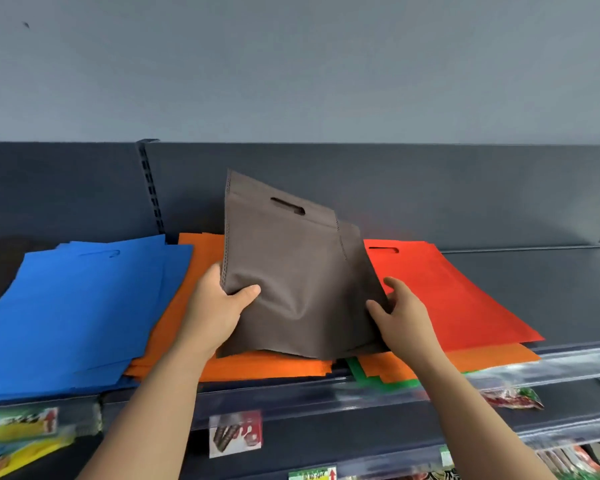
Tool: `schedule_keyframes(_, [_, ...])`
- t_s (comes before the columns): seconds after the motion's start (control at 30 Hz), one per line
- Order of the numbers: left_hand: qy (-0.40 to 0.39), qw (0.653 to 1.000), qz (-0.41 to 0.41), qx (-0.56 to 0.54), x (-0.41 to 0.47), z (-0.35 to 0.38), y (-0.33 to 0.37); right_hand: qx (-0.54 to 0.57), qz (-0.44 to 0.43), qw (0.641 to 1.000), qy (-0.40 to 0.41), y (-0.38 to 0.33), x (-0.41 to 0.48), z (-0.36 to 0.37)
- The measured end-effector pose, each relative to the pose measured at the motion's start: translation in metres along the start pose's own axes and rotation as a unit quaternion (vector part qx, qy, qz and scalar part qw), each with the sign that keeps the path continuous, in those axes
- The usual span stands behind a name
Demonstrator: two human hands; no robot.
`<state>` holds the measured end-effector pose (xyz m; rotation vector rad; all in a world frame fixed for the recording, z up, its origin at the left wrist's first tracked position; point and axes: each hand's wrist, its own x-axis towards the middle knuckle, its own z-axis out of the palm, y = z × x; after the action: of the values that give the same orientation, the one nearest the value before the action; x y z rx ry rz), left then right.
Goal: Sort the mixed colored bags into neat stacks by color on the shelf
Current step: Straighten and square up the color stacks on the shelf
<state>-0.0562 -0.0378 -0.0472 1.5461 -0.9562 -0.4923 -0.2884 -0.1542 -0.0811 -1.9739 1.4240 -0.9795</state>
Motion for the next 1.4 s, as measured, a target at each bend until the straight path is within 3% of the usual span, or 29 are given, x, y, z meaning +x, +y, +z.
schedule_keyframes(0.2, [0.023,0.996,-0.029,0.085,0.001,-0.07,-0.016,0.014,-0.045,0.999,-0.006,-0.047,-0.022,0.046])
schedule_keyframes(0.63, [0.028,0.985,-0.093,0.14,-0.017,-0.182,-0.023,-0.001,-0.147,0.989,0.013,-0.141,-0.052,0.117])
schedule_keyframes(0.73, [0.07,0.982,-0.1,0.145,-0.025,-0.208,-0.028,0.019,-0.166,0.986,-0.004,-0.16,-0.053,0.136])
schedule_keyframes(1.0, [0.202,0.964,-0.067,0.159,-0.028,-0.302,-0.058,0.035,-0.186,0.981,-0.051,-0.222,-0.085,0.207])
schedule_keyframes(1.4, [0.188,0.954,-0.073,0.224,-0.002,-0.488,-0.107,0.001,-0.155,0.984,-0.086,-0.343,-0.146,0.35])
